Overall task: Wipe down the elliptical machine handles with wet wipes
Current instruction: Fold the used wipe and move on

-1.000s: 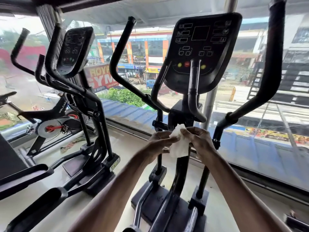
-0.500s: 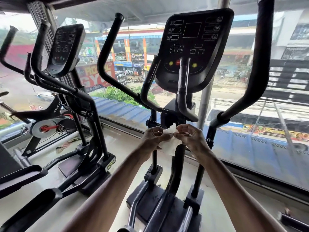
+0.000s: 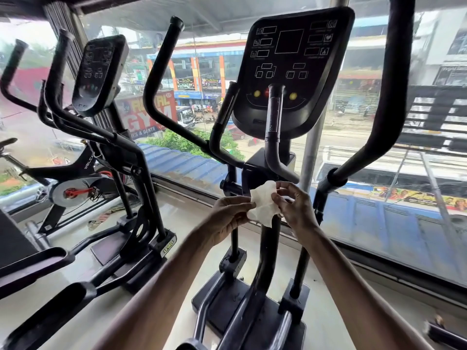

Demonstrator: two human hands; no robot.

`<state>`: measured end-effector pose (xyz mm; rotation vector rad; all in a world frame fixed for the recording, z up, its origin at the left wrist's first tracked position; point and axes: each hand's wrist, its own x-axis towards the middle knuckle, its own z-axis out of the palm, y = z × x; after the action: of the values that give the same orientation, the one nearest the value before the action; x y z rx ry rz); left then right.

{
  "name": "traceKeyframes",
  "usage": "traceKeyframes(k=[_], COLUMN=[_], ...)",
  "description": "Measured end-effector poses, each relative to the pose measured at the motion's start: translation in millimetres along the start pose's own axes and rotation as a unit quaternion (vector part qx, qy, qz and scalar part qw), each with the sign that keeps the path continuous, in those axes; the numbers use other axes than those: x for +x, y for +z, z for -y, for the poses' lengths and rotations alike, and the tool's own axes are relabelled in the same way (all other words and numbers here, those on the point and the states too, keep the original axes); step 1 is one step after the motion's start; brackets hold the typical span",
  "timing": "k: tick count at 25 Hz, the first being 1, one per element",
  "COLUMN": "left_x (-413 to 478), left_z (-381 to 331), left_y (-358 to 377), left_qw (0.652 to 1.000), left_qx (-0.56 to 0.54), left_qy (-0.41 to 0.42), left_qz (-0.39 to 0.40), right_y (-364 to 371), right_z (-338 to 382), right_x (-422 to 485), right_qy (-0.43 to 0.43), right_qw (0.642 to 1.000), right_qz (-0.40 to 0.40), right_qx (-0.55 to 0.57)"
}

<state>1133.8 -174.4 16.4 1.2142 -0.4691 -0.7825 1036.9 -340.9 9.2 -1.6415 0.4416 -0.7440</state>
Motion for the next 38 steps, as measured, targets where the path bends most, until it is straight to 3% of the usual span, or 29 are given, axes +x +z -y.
traceKeyframes(k=[6, 13, 18, 25, 29, 33, 35, 38], left_x=[4.9, 6.4, 11.9, 10.0, 8.9, 10.9, 11.1, 3.9], left_z=[-0.7, 1.0, 1.9, -1.8, -4.2, -7.8, -6.1, -4.5], left_y=[1.4, 1.0, 5.7, 13.9, 20.5, 26.2, 29.1, 31.7], left_qw=[0.998, 0.998, 0.99, 0.986, 0.988, 0.992, 0.994, 0.994], left_qx=[0.06, -0.032, -0.097, -0.134, -0.102, -0.04, -0.029, -0.072], left_qy=[0.021, 0.019, 0.021, 0.068, 0.08, 0.066, 0.054, 0.031], left_qz=[-0.026, -0.054, -0.101, -0.076, -0.086, -0.1, -0.095, -0.075], right_y=[-4.9, -20.1, -28.3, -35.0, -28.5, -22.4, -15.6, -10.5], right_z=[2.7, 1.5, -3.3, 7.4, 11.7, 12.6, 12.0, 10.1], right_x=[-2.9, -7.5, -12.8, -17.0, -13.7, -13.5, -13.2, -7.3], right_qy=[0.006, -0.153, -0.194, -0.093, -0.106, -0.159, -0.176, -0.125], right_qw=[0.997, 0.988, 0.976, 0.968, 0.989, 0.961, 0.962, 0.986], right_qz=[0.005, -0.013, 0.096, 0.227, 0.098, 0.161, 0.129, 0.044], right_qx=[0.075, 0.034, 0.023, 0.042, -0.033, -0.157, -0.165, -0.103])
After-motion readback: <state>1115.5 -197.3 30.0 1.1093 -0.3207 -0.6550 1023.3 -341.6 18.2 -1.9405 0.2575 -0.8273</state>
